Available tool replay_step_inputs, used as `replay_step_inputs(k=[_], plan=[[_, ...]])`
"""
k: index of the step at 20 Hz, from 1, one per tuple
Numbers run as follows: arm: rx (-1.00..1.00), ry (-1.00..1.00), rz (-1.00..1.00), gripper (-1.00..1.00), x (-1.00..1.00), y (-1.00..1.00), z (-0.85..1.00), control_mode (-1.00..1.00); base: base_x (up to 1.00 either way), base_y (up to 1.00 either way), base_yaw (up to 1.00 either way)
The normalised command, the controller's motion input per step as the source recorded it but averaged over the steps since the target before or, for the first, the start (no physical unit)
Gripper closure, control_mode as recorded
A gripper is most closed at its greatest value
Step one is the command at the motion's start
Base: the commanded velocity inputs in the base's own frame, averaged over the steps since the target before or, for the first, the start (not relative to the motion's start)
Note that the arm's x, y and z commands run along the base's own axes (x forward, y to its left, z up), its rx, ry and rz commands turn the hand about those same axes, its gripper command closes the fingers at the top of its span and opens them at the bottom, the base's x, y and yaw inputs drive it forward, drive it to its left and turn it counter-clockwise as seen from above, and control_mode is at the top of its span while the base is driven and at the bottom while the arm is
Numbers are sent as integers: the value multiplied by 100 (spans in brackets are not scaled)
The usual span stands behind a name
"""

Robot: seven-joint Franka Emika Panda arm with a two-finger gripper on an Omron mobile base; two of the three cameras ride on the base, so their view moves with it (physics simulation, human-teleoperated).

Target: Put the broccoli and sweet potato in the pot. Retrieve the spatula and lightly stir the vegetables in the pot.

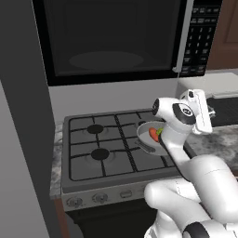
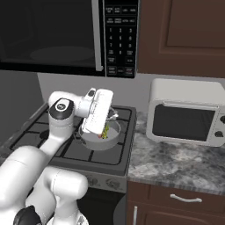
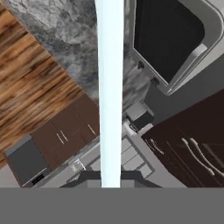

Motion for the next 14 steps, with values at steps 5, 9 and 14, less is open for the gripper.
replay_step_inputs(k=[5,9,14], plan=[[-3,0,0,100,40,11,0,-100,0,0,0],[-4,0,0,100,0,3,-8,-100,0,0,0],[-9,2,0,100,0,4,-36,-100,0,0,0]])
